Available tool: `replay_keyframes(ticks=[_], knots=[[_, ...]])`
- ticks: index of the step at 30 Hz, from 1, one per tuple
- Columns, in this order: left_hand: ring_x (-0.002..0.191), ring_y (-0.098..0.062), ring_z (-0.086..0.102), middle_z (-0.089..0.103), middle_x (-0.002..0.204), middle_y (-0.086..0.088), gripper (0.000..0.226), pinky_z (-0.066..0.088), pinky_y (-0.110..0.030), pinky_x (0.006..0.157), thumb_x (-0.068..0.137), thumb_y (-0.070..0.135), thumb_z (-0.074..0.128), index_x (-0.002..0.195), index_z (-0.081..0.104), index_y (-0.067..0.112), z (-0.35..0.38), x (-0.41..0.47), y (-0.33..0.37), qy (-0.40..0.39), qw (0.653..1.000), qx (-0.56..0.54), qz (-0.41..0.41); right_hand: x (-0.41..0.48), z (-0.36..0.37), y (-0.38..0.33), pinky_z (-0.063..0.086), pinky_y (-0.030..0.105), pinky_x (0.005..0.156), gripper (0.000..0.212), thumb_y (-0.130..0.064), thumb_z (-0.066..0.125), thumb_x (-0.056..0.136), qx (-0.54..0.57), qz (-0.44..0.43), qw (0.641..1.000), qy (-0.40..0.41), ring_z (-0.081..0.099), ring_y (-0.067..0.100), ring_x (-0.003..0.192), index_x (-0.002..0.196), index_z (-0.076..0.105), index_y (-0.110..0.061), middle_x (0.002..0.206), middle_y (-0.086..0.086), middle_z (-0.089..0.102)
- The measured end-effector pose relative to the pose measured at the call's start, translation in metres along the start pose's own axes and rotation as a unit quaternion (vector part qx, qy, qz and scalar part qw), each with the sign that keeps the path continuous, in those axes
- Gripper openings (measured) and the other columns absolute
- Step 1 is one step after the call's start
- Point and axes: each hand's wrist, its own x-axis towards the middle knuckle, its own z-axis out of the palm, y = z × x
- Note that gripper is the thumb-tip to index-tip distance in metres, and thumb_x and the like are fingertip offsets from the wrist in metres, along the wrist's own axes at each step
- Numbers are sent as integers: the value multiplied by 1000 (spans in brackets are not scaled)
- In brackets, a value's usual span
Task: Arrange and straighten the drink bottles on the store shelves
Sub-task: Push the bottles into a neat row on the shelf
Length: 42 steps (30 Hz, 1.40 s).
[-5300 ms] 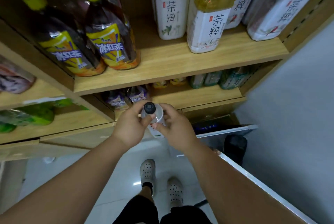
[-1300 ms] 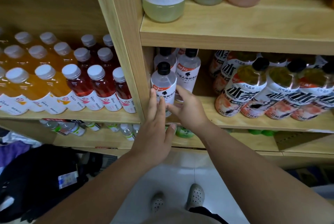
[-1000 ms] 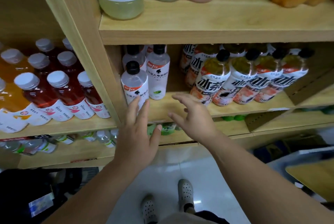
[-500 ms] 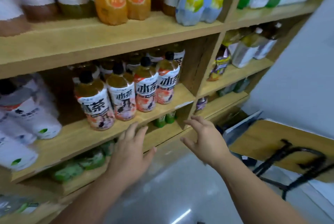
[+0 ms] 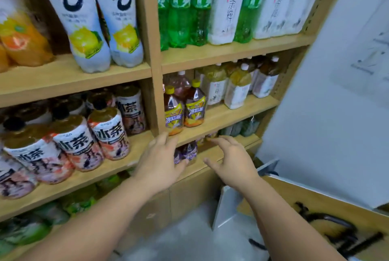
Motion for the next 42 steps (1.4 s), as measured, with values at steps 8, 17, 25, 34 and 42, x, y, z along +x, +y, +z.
replay_keyframes(ticks=[8,17,25,34,42], knots=[[149,-27,24,20,165,-6,81,29,-39,121,92,59,58,158,27,23,0,88,27,43,999,14,5,94,-14,26,46,43,108,64,-56,70,82,32,-33,999,16,51,28,132,138,59,-26,142,4,56],[139,-36,34,28,158,-17,88,33,-47,117,89,64,57,159,25,22,-5,144,34,102,991,81,-43,180,-26,43,47,36,104,65,-46,76,86,55,-75,995,26,53,21,129,143,54,-26,139,1,56],[118,-34,48,51,125,-13,80,40,-43,105,91,67,52,155,25,26,-4,171,46,103,977,88,-163,236,-16,46,51,38,89,77,-45,75,88,84,-139,986,-48,56,28,116,151,31,-38,118,3,47],[122,-48,51,49,139,-23,110,47,-47,99,79,52,78,160,13,18,30,197,34,192,931,-48,-307,282,3,61,56,38,89,92,-43,83,79,130,-185,963,-144,65,22,113,153,31,-27,120,1,71],[119,-39,57,63,126,-16,115,54,-45,92,74,32,88,158,11,23,28,202,31,233,902,-78,-355,297,19,67,51,41,98,92,-52,84,75,67,-194,966,-159,53,34,129,149,37,-23,140,8,49]])
